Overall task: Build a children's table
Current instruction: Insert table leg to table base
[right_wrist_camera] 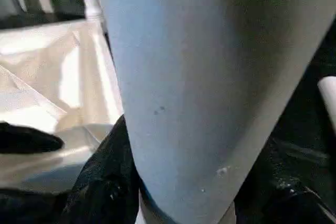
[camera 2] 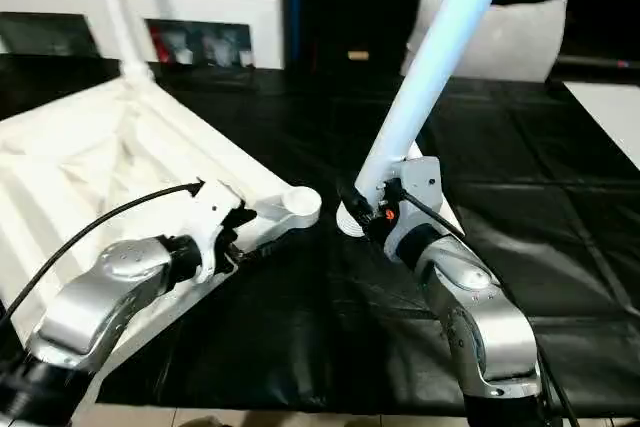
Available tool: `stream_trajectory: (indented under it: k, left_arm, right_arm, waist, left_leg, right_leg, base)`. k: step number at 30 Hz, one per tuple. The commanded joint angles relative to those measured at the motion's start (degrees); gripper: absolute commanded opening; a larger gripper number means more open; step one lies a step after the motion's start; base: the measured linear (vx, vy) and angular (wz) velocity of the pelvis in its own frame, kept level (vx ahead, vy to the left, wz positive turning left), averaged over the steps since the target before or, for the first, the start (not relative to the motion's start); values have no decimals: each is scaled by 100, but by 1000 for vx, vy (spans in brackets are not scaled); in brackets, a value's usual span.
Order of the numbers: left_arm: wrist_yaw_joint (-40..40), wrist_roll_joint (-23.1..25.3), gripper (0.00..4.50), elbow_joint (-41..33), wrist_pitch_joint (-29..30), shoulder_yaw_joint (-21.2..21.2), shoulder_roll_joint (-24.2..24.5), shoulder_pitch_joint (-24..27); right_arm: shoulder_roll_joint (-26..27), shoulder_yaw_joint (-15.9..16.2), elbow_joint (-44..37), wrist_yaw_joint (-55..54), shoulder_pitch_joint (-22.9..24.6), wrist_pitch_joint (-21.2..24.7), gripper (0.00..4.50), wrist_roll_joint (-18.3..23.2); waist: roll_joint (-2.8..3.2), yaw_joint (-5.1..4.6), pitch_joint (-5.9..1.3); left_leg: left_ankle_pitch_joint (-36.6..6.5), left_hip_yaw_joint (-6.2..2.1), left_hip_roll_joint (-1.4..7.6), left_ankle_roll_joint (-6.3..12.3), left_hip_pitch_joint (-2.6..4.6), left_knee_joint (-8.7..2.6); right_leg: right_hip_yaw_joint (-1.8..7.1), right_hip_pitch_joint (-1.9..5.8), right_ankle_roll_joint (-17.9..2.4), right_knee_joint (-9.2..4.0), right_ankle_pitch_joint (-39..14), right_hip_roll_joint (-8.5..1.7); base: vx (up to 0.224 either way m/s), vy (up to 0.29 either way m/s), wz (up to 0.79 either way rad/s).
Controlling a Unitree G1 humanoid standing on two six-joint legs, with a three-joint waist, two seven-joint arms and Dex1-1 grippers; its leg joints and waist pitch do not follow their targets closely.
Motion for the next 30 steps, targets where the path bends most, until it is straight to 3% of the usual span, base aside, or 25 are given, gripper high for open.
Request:
stream_trajectory:
  k: [1, 2, 7, 10, 13, 22, 30]
  left_arm:
    - [21, -29, 330, -14, 140, -73, -30, -97]
    - [24, -27, 323, -20, 157, -82, -45, -107]
    - [267, 346, 285, 288, 214, -240, -29, -245]
    - [314, 482, 279, 393, 264, -308, 0, -302]
    - [360, 520, 278, 426, 333, -327, 18, -341]
    - [363, 697, 278, 682, 324, -413, -20, -515]
    - [261, 735, 195, 911, 216, -465, -58, -669]
  right_arm:
    - [-26, -7, -129, -155, 60, 55, 189, -125]
    - [5, -49, -140, -188, 75, 84, 189, -95]
    - [68, -177, -148, -212, 132, 106, 189, 54]
    - [42, -139, -198, -196, 152, 122, 189, 24]
    - [37, -103, -226, -197, 176, 132, 189, -3]
    - [-2, 43, -359, -136, 245, 182, 189, -48]
    - [-24, 96, -374, -107, 264, 181, 189, -93]
  waist:
    - [44, -10, -340]
    - [45, -12, -320]
    - [60, -27, -299]
    - [72, -33, -309]
    - [119, -30, -316]
    - [116, -22, -306]
    - [131, -16, -312]
  left_leg:
    - [-358, -78, 280, 145, 21, -378]
    - [-577, -67, 278, 113, 32, -388]
    - [-800, -70, 281, 82, 37, -403]
    - [-728, -78, 277, 87, 29, -397]
    - [-705, -89, 294, 86, 42, -400]
    - [-701, -81, 286, 118, 31, -399]
    - [-716, -82, 279, 112, 22, -393]
  right_leg:
    - [364, 294, -1091, -472, 374, -497]
    - [373, 289, -1077, -509, -2, -502]
    - [379, 271, -957, -561, -513, -489]
    - [381, 273, -907, -556, -458, -486]
    - [374, 261, -1001, -536, -287, -485]
    - [379, 271, -1023, -552, -314, -499]
    - [382, 272, -1003, -566, -429, -503]
  base:
    - [0, 0, 0]
    - [0, 0, 0]
    - [0, 0, 0]
    - [0, 0, 0]
    - [0, 0, 0]
    - [0, 0, 0]
    - [0, 0, 0]
